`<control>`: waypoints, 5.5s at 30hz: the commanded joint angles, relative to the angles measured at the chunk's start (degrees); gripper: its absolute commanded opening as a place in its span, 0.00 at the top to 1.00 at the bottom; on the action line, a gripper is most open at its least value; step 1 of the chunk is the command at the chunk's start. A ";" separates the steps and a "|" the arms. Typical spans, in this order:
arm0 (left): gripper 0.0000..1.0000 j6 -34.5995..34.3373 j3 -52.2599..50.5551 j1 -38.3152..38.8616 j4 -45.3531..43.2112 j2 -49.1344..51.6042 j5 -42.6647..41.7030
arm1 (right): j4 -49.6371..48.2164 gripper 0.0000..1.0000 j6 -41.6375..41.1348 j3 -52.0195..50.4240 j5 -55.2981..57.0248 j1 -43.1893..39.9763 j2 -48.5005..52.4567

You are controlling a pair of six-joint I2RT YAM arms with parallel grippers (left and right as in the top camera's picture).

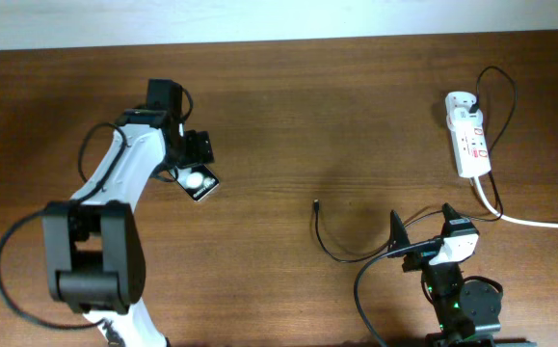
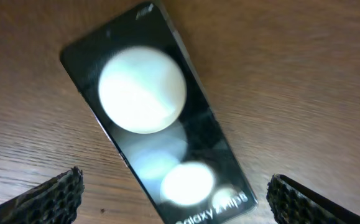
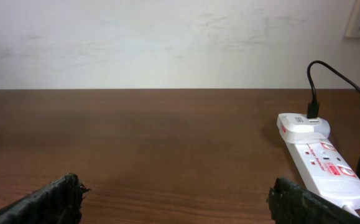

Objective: Plug charger to phone and switch on socket
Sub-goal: 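Move the left gripper over the black phone and lower onto it, then close the left gripper on the phone's long edges and lift it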

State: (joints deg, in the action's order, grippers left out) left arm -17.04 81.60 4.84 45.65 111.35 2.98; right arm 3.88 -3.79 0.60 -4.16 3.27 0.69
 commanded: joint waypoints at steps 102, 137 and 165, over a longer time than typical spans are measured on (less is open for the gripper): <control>0.19 -13.38 -2.03 19.65 -1.51 11.50 -0.68 | 0.26 0.01 0.39 -0.28 0.28 0.09 -0.33; 0.31 -13.86 -2.08 20.13 -1.49 11.54 -6.82 | 0.26 0.01 0.37 -0.28 0.28 0.11 -0.33; 0.31 -13.29 -2.08 20.24 -1.70 11.54 -5.40 | 0.26 0.01 0.39 -0.28 0.28 0.11 -0.33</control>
State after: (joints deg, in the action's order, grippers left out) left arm -29.82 82.02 24.93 43.92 119.24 1.02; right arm 3.88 -3.81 0.60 -4.16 3.27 0.69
